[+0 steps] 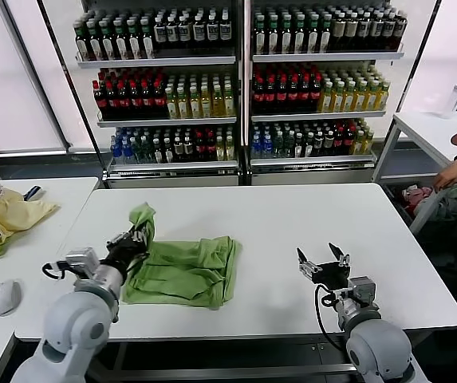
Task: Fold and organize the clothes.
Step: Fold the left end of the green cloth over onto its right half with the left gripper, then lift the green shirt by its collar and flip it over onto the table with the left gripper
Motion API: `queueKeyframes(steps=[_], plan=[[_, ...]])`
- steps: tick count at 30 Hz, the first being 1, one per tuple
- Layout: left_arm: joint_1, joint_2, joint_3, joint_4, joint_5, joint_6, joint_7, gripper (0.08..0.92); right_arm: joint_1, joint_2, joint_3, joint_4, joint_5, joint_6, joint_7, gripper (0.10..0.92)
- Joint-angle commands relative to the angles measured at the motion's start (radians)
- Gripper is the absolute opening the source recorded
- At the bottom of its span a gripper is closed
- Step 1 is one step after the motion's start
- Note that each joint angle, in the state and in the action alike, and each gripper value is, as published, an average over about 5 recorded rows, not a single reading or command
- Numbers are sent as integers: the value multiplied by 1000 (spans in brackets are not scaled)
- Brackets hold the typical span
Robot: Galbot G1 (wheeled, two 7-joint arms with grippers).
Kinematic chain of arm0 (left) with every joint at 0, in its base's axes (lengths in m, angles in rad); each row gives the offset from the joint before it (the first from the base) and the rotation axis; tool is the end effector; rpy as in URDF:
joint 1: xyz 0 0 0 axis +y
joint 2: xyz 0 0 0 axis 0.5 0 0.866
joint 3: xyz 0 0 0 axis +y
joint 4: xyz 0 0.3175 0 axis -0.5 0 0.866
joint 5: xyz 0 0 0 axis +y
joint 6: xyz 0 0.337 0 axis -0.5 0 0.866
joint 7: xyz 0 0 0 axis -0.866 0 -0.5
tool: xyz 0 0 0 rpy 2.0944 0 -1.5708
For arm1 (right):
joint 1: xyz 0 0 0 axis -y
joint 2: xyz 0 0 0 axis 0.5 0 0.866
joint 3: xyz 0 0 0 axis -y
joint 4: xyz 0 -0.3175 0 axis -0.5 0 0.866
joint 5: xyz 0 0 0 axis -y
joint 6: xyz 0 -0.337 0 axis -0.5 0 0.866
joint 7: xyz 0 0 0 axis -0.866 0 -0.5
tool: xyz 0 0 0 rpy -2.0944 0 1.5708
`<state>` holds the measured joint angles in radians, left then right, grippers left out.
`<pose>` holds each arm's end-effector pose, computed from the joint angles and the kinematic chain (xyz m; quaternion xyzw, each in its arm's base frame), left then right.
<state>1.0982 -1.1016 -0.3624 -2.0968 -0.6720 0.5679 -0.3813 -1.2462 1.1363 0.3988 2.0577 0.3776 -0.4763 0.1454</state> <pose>0.2795 0.0253 -0.1679 -0.0420 -0.9896 0.0374 0.1327 0.2579 -0.0337 -0.2158 0.0759 -0.9874 0.0429 0.1321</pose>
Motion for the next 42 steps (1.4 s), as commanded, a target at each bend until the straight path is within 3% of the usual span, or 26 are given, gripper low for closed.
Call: queueKeyframes(steps=[1, 9, 15, 21, 30, 37, 42], plan=[[-103, -30, 283, 133, 304, 14, -31, 119, -1, 3, -2, -2, -5, 2, -1, 823], [-130, -83, 369, 159, 303, 13, -13, 119, -7, 1, 3, 1, -6, 5, -2, 823], [-100, -75, 380, 105, 250, -11, 32, 147, -4, -1, 3, 0, -4, 6, -3, 823], [-83, -55, 348, 106, 197, -44, 56, 304, 3, 2, -3, -6, -5, 9, -4, 823], [21, 4, 169, 1, 29, -97, 89, 564, 9, 7, -3, -12, -5, 14, -6, 823], [43, 49, 11, 119, 45, -110, 55, 765, 14, 18, -6, -18, -8, 17, -6, 823], [26, 52, -1, 206, 43, -114, 45, 819, 14, 23, -8, -21, -14, 19, -6, 823]])
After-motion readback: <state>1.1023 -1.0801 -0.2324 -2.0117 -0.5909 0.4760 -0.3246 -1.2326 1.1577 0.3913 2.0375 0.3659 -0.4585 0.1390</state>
